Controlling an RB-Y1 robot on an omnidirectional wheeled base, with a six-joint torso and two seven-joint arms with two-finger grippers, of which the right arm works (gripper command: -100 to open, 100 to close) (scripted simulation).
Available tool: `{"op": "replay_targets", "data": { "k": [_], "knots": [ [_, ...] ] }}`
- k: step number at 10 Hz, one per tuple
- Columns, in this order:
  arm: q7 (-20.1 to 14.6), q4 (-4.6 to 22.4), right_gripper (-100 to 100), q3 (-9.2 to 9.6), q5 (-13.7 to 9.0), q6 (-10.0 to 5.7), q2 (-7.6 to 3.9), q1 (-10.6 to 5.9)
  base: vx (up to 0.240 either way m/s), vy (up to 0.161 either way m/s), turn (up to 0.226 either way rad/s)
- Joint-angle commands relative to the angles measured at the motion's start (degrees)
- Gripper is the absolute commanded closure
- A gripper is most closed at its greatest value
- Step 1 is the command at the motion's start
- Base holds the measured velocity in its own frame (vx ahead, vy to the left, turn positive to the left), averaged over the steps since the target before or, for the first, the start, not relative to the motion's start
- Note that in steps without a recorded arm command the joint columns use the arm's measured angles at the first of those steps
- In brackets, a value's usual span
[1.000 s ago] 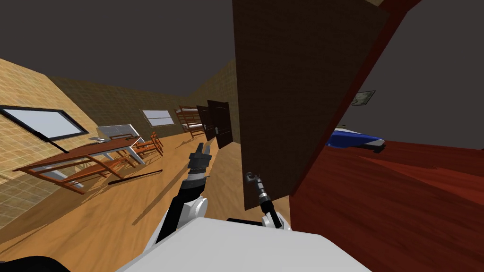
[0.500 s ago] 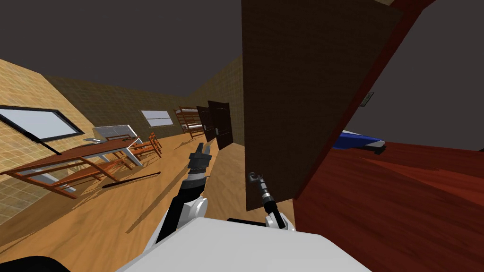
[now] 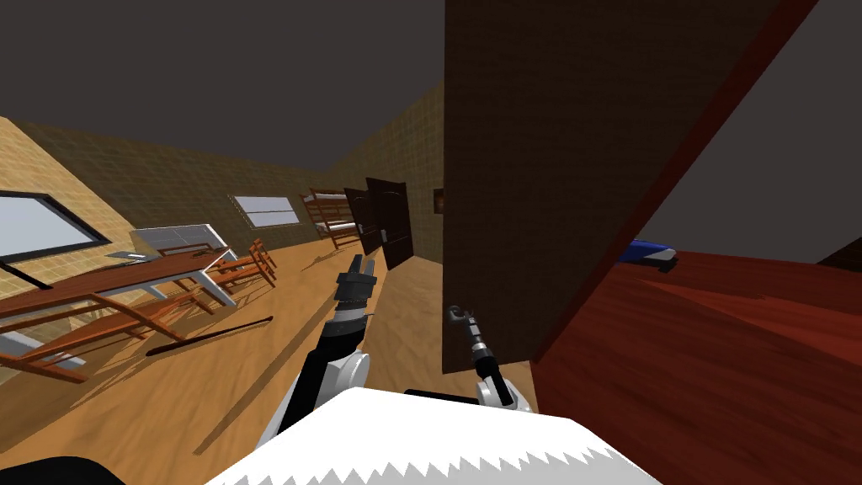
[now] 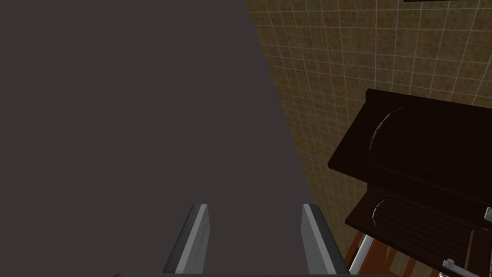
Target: Push the door open
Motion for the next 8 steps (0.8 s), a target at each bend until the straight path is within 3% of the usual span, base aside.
{"op": "replay_targets", "data": {
  "k": [1,3,4,5,8],
  "knots": [
    [0.3,0.6,100,-1.22,-0.5,-0.48,0.62,-0.62,0.138,0.148,-0.086],
    [0.6,0.7,100,-2.42,-0.9,-0.52,2.24,-0.79,0.151,0.112,-0.066],
    [0.4,1.1,100,-2.35,-0.9,-0.84,1.32,-0.68,0.062,0.033,-0.032],
    [0.8,1.2,100,-3.66,-1.6,-1.01,0.00,-0.94,0.121,0.101,-0.050],
    [1.2,1.2,100,-5.13,-2.3,-0.98,-0.75,-1.08,0.173,0.116,-0.056]
  ]
}}
